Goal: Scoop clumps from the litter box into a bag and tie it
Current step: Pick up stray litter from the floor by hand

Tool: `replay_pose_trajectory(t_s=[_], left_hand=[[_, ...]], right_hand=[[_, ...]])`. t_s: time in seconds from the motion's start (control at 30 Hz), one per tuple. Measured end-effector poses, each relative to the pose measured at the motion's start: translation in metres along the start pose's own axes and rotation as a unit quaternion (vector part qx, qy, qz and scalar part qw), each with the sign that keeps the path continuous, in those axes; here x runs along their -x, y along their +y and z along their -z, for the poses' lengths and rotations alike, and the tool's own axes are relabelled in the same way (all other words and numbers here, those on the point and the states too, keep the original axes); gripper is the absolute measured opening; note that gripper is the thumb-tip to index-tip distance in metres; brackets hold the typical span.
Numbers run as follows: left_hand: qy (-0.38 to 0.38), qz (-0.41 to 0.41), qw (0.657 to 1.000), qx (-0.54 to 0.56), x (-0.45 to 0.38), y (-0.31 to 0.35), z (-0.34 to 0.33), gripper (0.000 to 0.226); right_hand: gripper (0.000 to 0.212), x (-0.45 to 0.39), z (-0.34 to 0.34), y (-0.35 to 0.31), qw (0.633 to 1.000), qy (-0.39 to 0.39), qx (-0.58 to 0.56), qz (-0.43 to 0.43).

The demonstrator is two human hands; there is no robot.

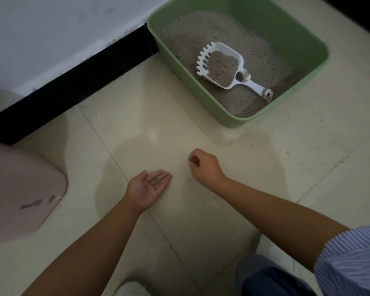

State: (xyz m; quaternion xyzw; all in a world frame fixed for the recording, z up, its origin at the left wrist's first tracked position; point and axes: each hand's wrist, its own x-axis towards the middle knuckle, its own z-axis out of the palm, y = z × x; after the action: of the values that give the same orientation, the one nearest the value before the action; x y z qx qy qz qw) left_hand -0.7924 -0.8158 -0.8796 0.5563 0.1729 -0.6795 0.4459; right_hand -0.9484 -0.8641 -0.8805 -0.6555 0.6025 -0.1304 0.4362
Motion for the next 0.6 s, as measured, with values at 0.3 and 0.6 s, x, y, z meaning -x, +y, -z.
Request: replay_pose_trajectory(t_s=[0.3, 0.6], left_hand=[[-0.044, 0.015, 0.999, 0.014, -0.008, -0.003, 0.002, 0.058], [-0.044, 0.023, 0.999, 0.021, -0.008, -0.007, 0.021, 0.043]], right_hand=[[0.024, -0.005, 0.029, 0.046, 0.985, -0.011, 0.161, 0.061], [0.020, 0.002, 0.004, 0.051, 0.929, -0.079, 0.279, 0.228]])
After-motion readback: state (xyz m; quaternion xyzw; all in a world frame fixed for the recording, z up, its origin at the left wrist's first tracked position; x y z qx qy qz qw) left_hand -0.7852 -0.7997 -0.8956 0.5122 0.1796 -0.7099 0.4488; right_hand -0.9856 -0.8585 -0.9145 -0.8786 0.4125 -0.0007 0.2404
